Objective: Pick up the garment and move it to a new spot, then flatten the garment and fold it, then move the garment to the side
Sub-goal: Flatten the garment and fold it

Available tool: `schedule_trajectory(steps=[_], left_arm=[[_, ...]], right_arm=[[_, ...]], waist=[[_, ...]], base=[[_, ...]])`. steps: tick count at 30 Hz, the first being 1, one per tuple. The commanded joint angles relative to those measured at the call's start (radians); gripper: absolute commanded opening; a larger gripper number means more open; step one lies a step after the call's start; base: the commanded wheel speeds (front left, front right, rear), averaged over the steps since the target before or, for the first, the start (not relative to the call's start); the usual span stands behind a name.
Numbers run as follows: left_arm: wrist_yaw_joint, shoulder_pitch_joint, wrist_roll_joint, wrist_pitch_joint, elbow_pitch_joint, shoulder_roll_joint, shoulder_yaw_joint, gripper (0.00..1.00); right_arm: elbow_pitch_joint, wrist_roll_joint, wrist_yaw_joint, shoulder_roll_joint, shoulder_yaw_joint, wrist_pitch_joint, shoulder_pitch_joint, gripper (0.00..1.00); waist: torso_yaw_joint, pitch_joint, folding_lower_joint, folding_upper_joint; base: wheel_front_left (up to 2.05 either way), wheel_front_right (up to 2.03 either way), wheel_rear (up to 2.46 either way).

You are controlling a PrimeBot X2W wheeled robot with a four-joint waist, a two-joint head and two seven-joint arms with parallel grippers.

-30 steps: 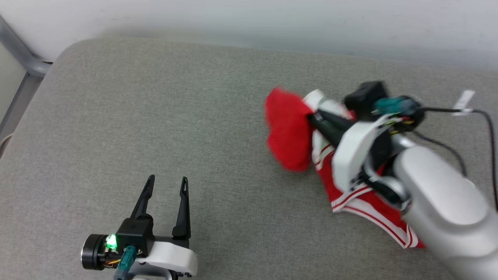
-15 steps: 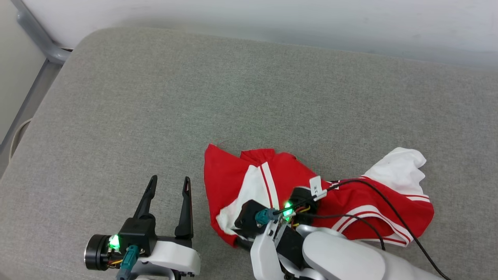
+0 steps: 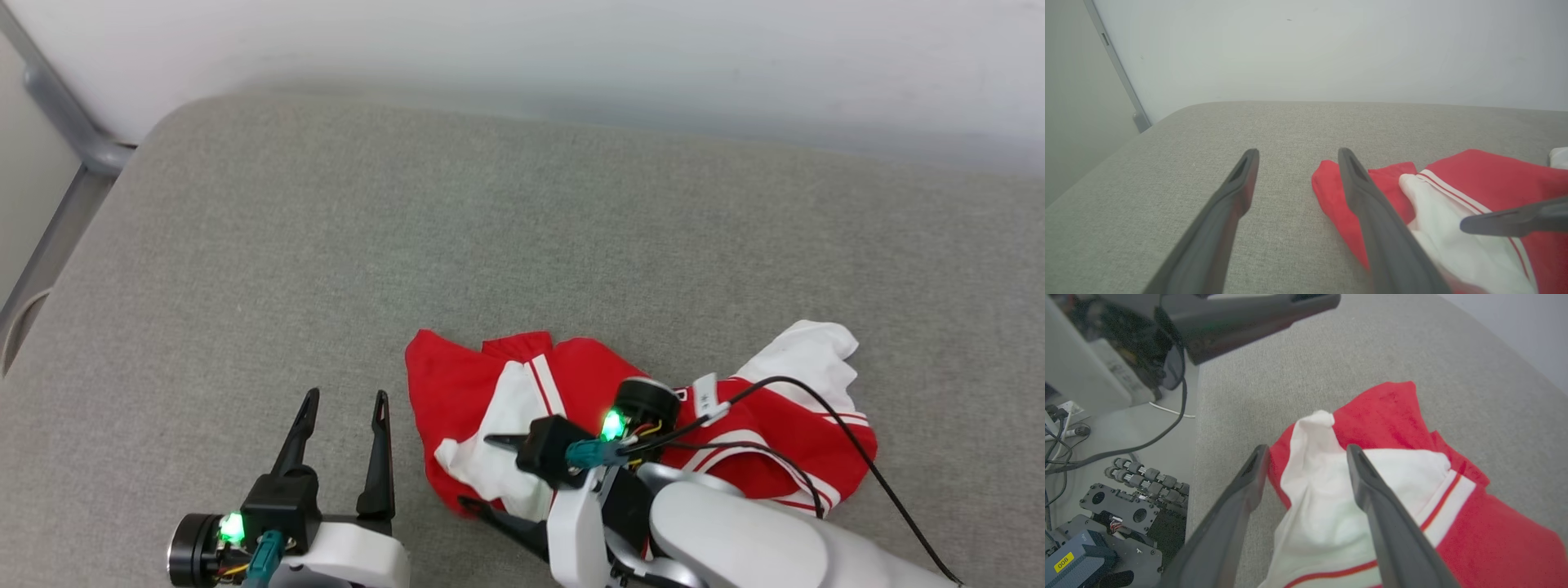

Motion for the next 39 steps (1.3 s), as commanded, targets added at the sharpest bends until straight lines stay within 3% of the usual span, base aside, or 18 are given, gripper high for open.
schedule_trajectory(steps=[1, 6, 12, 17, 23, 32, 39], left_arm=[[-0.004, 0.018, 0.008, -0.003, 0.000, -0.001, 0.011, 1.00], [-0.011, 0.049, 0.018, -0.003, -0.008, 0.001, 0.028, 1.00], [-0.013, 0.067, 0.025, -0.003, -0.021, 0.001, 0.043, 1.00], [-0.016, 0.070, 0.027, -0.003, -0.029, 0.000, 0.045, 1.00], [-0.015, 0.057, 0.030, -0.003, -0.035, 0.000, 0.046, 1.00], [-0.016, 0.028, 0.028, -0.003, -0.039, 0.000, 0.044, 1.00], [-0.008, -0.004, 0.018, -0.003, -0.045, 0.000, 0.026, 1.00]], right_arm=[[-0.033, 0.003, -0.001, -0.020, -0.022, -0.026, -0.002, 1.00], [-0.161, -0.005, -0.001, -0.097, -0.142, -0.049, 0.030, 1.00], [-0.299, -0.068, -0.001, -0.193, -0.397, -0.007, 0.063, 1.00], [-0.366, -0.125, -0.001, -0.271, -0.590, 0.087, 0.085, 1.00], [-0.398, -0.161, -0.001, -0.379, -0.722, 0.265, 0.095, 1.00], [-0.335, 0.001, -0.001, -0.514, -0.680, 0.622, 0.169, 1.00], [-0.242, 0.060, -0.001, -0.500, -0.604, 0.713, 0.198, 1.00]], waist=[[-0.020, -0.030, 0.0000, 0.0000], [-0.049, -0.072, 0.0000, 0.0000], [-0.072, -0.083, 0.0000, 0.0000], [-0.079, -0.078, 0.0000, 0.0000], [-0.078, -0.062, 0.0000, 0.0000], [-0.064, -0.023, 0.0000, 0.0000], [-0.046, 0.024, 0.0000, 0.0000]], base=[[0.00, 0.00, 0.00], [0.00, 0.00, 0.00], [0.00, 0.00, 0.00], [0.00, 0.00, 0.00], [0.00, 0.00, 0.00], [0.00, 0.00, 0.00], [0.00, 0.00, 0.00]])
